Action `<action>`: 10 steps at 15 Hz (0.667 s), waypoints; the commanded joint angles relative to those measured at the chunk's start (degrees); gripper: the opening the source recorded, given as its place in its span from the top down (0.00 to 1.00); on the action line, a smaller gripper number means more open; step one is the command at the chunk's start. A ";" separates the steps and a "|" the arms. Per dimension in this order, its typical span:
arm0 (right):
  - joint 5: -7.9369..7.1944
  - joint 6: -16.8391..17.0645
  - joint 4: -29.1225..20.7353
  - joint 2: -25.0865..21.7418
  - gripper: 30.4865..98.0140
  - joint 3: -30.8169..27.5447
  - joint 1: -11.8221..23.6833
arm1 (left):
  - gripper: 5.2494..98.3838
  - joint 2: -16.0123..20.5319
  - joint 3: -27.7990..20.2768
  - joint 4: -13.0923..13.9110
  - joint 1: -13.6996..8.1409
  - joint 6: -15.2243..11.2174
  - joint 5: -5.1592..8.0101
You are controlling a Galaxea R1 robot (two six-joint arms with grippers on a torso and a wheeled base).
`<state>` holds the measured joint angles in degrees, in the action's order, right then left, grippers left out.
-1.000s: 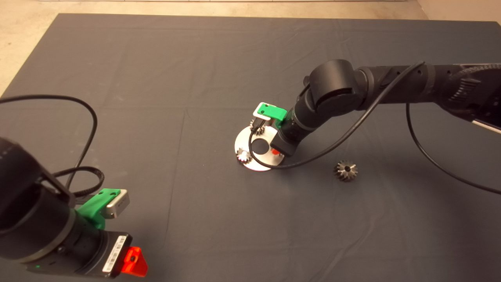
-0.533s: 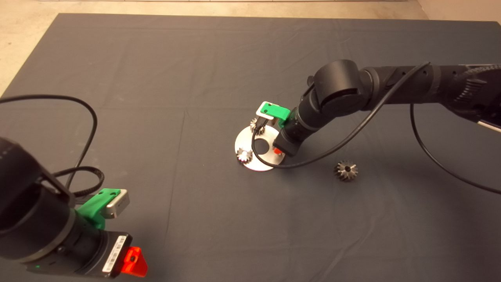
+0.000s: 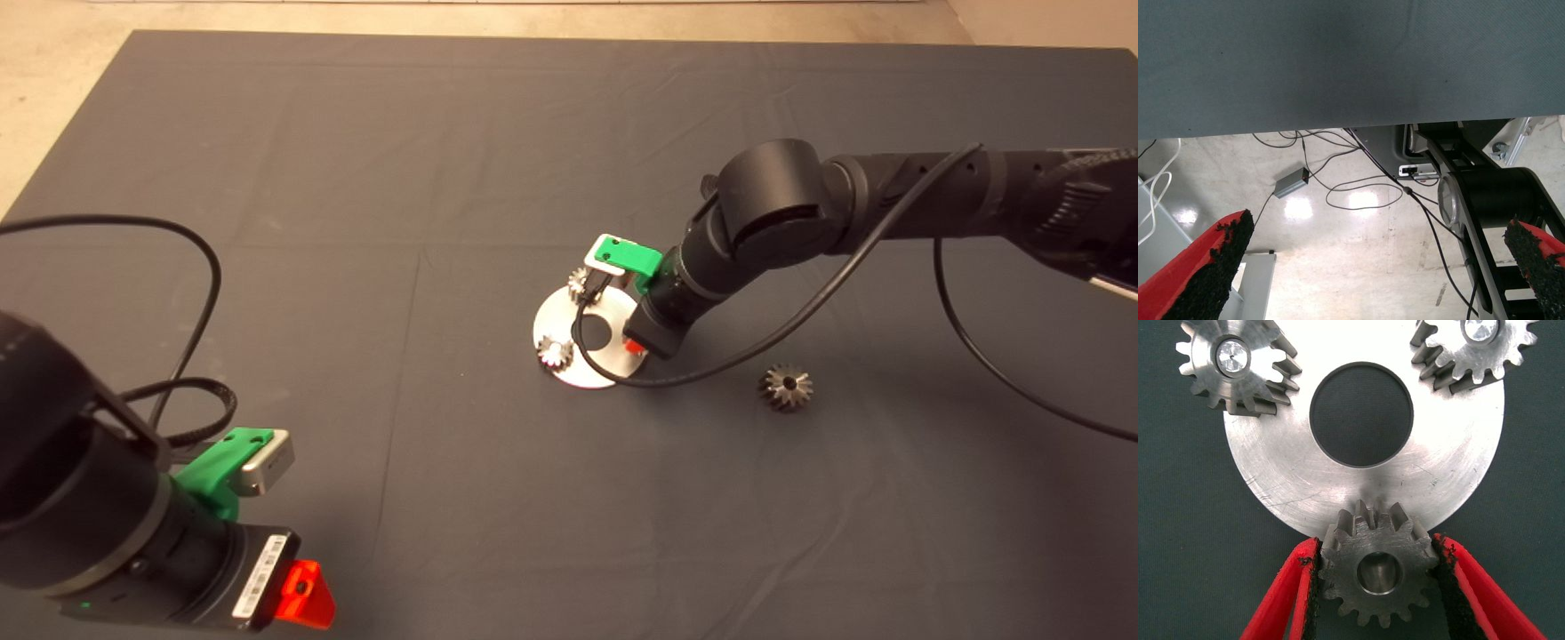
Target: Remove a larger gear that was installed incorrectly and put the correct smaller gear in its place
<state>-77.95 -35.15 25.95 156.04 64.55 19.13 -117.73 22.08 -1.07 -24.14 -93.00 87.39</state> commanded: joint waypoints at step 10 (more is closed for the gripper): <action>1.57 0.17 1.91 0.37 0.87 0.03 0.83 | 0.01 0.16 -0.82 -0.02 -0.30 -0.16 7.61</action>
<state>-77.51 -35.15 26.21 156.20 64.72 18.91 -117.75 22.08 -1.07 -24.14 -93.00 87.39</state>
